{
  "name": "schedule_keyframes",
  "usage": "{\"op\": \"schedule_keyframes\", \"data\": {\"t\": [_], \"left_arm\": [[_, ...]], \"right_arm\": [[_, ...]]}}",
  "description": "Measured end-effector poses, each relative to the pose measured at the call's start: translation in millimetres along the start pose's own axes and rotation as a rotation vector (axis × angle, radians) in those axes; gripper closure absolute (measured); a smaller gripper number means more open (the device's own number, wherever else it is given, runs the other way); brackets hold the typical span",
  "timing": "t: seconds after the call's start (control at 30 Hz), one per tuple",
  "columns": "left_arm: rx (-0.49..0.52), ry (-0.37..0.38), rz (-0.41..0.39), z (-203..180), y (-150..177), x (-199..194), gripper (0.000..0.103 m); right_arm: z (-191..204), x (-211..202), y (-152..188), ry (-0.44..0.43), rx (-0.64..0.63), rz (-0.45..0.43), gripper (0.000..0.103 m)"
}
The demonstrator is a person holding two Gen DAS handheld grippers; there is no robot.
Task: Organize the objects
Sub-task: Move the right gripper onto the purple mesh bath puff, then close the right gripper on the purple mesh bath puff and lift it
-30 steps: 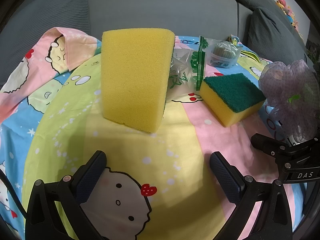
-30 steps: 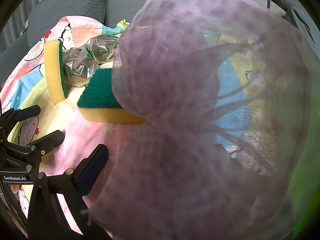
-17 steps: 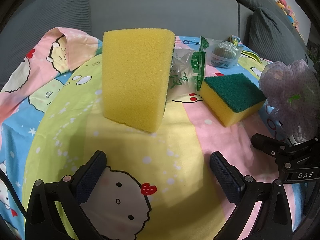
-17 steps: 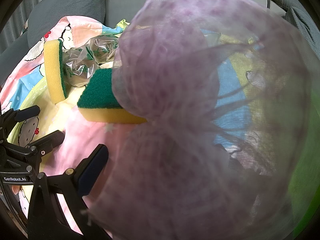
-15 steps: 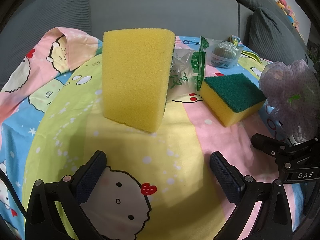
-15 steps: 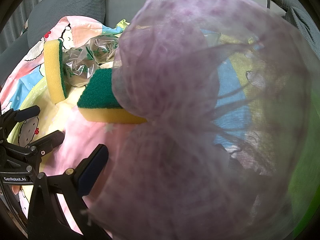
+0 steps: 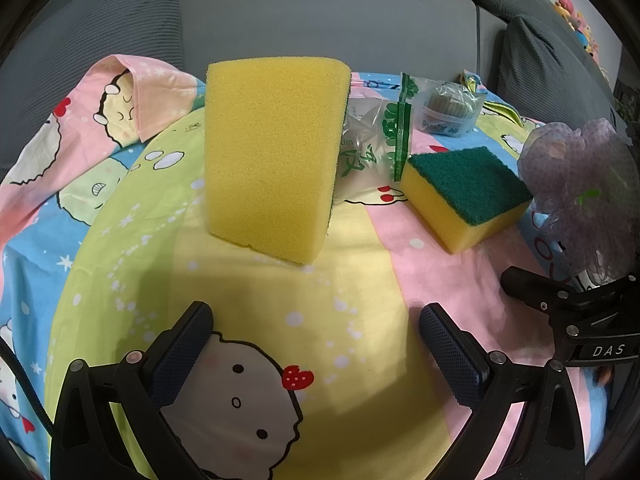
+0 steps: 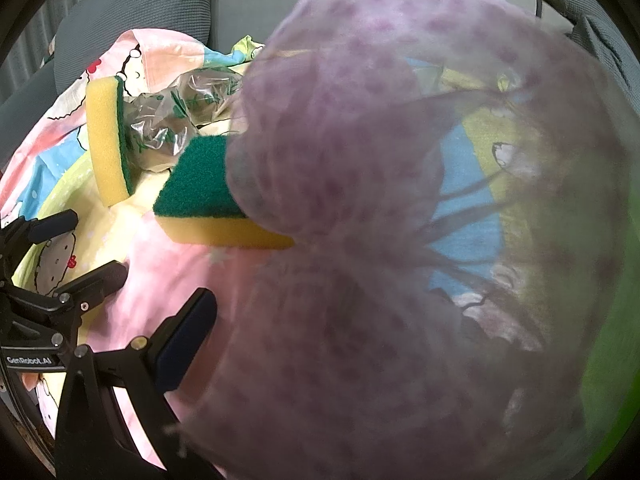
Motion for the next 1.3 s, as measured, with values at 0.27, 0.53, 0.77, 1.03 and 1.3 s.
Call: {"op": "schedule_keyframes", "data": {"t": [0.27,0.53,0.77,1.03,1.3], "left_arm": [[-0.072,0.007,-0.036,9,7,-17,0.001],[-0.281,0.159,-0.165,51,-2,-73,0.001],[-0.368,0.273,-0.173,66,-5,-82,0.001],[-0.324,0.46,-0.15,31,-3,-80,0.001],[-0.259,0.5,-0.115,-8,-6,-63,0.011]], "right_arm": [[-3,-4,2,0.024,0.067,0.007,0.0],[-6,-38,-3,-0.03,0.195,-0.016,0.001],[1,-87,-36,-0.164,0.284,-0.084,0.001],[-10,-105,-35,-0.111,0.39,-0.057,0.004],[-34,-71,-15,-0.201,0.498,0.047,0.035]]}}
Point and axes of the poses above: each gripper's, at about its wrist camera, not at the fingertips, and x roughly the way its jaws point, z to its left, y to its underside, the point moved 1 cm from there along x, roughly the way its jaws point, and after that the axes turned 7 degrees about y, right-handed, at the moved point
